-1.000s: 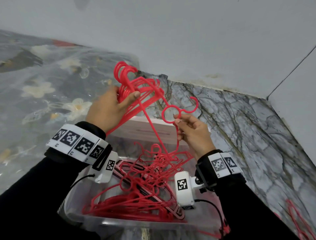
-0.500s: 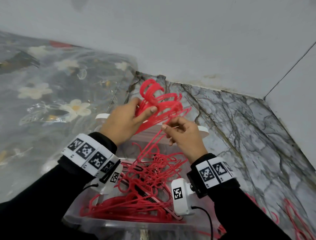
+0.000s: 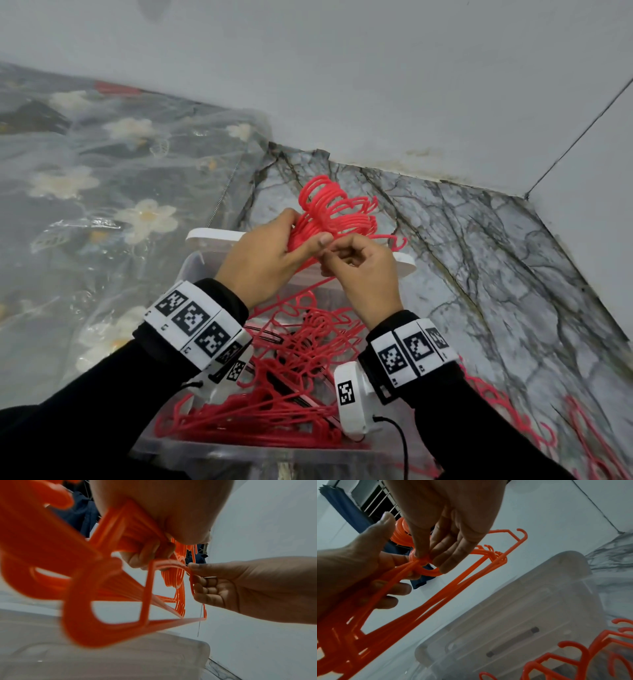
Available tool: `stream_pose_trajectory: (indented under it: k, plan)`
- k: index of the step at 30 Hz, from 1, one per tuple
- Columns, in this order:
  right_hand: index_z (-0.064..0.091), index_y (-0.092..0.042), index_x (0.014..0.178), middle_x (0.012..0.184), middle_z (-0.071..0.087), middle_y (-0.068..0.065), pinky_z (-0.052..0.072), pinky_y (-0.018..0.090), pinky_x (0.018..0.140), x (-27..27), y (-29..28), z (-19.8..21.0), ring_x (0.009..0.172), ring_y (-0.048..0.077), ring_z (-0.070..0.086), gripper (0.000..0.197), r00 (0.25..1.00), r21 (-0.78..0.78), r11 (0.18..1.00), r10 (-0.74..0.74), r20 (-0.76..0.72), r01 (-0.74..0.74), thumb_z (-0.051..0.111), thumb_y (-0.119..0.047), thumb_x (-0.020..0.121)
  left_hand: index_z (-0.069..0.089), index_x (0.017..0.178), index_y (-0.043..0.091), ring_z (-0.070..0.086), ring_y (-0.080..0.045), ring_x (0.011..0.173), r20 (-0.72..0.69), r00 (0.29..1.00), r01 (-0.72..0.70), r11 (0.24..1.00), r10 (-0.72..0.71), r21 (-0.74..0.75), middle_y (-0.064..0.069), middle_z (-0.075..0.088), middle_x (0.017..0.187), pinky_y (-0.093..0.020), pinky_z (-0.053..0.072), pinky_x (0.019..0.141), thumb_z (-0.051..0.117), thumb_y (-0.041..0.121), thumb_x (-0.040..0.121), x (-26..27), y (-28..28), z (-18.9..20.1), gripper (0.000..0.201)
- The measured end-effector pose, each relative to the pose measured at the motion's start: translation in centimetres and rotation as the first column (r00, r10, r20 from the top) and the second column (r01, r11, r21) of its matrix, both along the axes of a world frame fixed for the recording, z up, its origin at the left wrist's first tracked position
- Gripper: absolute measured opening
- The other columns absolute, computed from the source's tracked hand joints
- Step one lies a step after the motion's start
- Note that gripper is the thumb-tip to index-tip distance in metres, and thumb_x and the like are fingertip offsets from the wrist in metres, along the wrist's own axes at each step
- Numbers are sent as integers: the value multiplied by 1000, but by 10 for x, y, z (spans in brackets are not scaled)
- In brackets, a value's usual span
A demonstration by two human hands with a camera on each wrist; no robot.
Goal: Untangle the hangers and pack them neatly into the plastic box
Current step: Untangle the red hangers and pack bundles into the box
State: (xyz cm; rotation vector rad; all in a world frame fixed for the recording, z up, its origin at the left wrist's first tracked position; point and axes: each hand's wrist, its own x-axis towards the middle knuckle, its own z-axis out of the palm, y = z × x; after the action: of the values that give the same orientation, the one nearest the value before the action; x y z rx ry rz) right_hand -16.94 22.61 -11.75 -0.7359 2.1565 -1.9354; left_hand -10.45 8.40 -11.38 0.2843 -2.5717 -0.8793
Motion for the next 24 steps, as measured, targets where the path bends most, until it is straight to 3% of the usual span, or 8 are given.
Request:
stream_pose_trajectory:
  k: [5, 7, 9, 13, 16, 19, 21, 24]
  plan:
    - [65, -8, 76, 70, 66, 6, 58, 31, 70, 3, -1, -1, 64, 13, 65, 23, 996, -76, 993, 89, 25, -87, 61, 14, 79, 39, 96, 29, 49, -10, 63, 25, 1000, 20, 998, -19, -56, 13, 51, 70, -32, 36, 57, 30, 87, 71, 0, 6, -3, 64]
    - [66, -9, 78, 71, 66, 6, 58, 26, 70, 0, 1, 2, 65, 10, 66, 24, 989, -105, 986, 139, 58, -133, 59, 14, 82, 36, 92, 30, 44, -3, 58, -3, 1000, 20, 998, -20, -65, 15, 47, 65, -27, 32, 53, 33, 86, 72, 0, 4, -1, 60]
    - [65, -13, 80, 72, 67, 5, 58, 23, 67, -7, 4, 7, 64, 9, 67, 23, 972, -88, 974, 217, 93, -209, 59, 9, 85, 36, 90, 30, 45, -8, 58, -10, 1000, 19, 996, -20, -87, 15, 45, 65, -29, 29, 53, 36, 80, 74, 1, 1, 1, 53]
    - [65, -13, 79, 68, 69, 1, 52, 23, 56, -34, 22, 6, 58, 11, 64, 22, 950, 217, 930, 265, 163, -297, 59, 6, 86, 44, 84, 24, 48, -15, 58, -25, 998, -58, 992, 55, -113, 11, 48, 60, -31, 29, 54, 43, 69, 80, 2, -5, 3, 45]
    - [67, -13, 83, 79, 68, 7, 47, 23, 61, -47, 34, -14, 64, 12, 58, 10, 958, 714, 663, 285, 38, -226, 64, -3, 83, 56, 87, 19, 52, -15, 59, -25, 994, -109, 992, 108, -61, 5, 57, 63, -30, 31, 51, 46, 67, 80, 4, -11, 6, 50]
    - [66, -19, 81, 94, 70, 3, 47, 24, 75, -40, 30, -39, 85, 16, 63, 10, 904, 908, 356, 424, 52, -219, 64, -9, 82, 58, 90, 19, 57, -19, 66, -6, 993, -119, 991, 119, -63, 0, 62, 68, -29, 36, 53, 49, 63, 83, 5, -13, 8, 46]
    - [62, -22, 83, 103, 66, 5, 46, 27, 77, -30, 22, -51, 97, 23, 62, 13, 847, 946, 288, 531, -29, -148, 61, -9, 82, 58, 96, 20, 60, -23, 72, 25, 991, -126, 986, 129, -108, -1, 64, 73, -34, 45, 60, 45, 67, 82, 6, -11, 10, 51]
    - [52, -16, 116, 120, 48, 8, 46, 38, 79, -15, 11, -70, 109, 28, 52, 35, 732, 958, 287, 659, -176, -27, 56, -5, 83, 56, 103, 23, 63, -26, 79, 77, 984, -144, 975, 159, -168, -2, 67, 81, -40, 51, 70, 42, 72, 80, 6, -11, 12, 56]
